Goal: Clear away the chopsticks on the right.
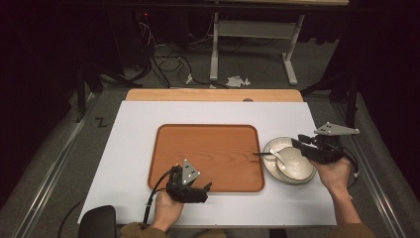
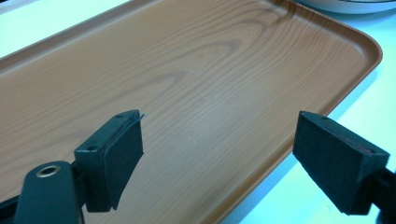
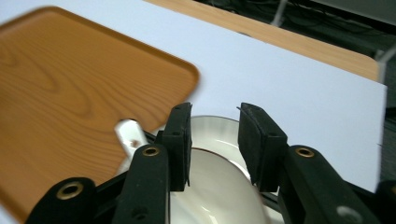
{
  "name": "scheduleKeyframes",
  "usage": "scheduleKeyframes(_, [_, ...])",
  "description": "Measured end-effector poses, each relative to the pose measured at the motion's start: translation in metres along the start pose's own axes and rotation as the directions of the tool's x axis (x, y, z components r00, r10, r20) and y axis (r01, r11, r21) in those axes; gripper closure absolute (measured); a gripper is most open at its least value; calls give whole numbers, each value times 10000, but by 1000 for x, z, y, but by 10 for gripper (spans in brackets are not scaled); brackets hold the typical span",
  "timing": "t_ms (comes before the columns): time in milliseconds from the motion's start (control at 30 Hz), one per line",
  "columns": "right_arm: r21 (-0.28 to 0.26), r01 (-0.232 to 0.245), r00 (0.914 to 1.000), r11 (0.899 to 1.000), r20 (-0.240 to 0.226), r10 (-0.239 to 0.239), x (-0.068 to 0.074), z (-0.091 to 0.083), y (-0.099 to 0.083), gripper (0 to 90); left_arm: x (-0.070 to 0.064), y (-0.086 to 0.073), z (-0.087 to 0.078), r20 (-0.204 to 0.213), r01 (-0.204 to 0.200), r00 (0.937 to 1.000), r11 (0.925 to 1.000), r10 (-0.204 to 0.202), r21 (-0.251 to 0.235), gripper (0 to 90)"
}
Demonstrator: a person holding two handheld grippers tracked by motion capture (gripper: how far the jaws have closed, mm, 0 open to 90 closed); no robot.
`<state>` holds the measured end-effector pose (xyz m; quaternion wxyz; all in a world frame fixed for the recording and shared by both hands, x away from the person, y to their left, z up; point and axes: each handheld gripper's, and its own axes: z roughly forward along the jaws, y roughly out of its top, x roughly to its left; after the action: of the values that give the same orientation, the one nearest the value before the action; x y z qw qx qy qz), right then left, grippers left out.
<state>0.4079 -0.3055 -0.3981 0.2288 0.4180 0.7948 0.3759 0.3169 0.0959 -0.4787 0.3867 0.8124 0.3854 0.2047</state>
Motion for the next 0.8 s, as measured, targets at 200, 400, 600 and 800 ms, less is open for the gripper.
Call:
scheduleKeyframes(200, [656, -15, 9974, 9978, 715, -32, -26, 4, -9, 673, 1, -1, 0, -85, 8, 10000, 10000, -7, 52, 164])
scheduleKeyframes(400, [1129, -456, 9919, 9926, 1229, 315, -52, 8, -19, 696, 7, -1, -5, -261, 220, 9994, 9997, -222, -87, 164])
scheduleKeyframes(600, [1994, -184, 9933, 9797, 1158, -50, -62, 23, -27, 709, 6, -4, -7, -359, 196, 9992, 9998, -197, -34, 164])
scheduleKeyframes(800, [2852, 103, 9962, 9584, 797, -345, -63, 36, -29, 718, 8, -6, -10, -447, 311, 9985, 9995, -311, -13, 164])
